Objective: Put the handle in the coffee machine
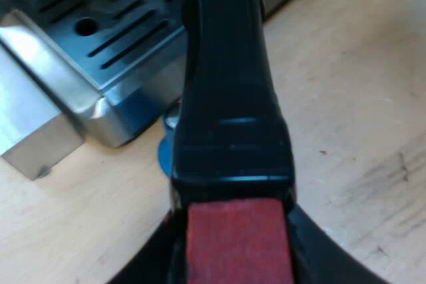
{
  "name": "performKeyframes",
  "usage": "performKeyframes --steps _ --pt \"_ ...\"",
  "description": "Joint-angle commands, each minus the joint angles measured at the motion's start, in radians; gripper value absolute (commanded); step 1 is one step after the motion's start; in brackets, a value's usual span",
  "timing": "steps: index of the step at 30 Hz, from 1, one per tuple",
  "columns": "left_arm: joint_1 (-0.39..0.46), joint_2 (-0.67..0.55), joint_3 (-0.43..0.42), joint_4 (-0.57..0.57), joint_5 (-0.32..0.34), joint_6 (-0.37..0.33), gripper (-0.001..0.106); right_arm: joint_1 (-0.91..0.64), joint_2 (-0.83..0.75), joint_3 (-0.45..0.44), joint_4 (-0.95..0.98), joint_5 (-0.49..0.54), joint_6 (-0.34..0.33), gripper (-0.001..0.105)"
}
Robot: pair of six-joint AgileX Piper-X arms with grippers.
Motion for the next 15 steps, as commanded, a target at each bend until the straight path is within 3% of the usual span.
performKeyframes --steps 1,15 --pt "0.022 -0.01 -0.018 -0.035 0.046 0.006 0.0 0.03 0.02 -0.004 -0.019 0.061 0.059 0.098" --pt "0.03 -0.01 -0.018 -0.035 0.049 0.006 0.0 0.18 0.126 0.066 -0.278 0.308 0.073 0.098"
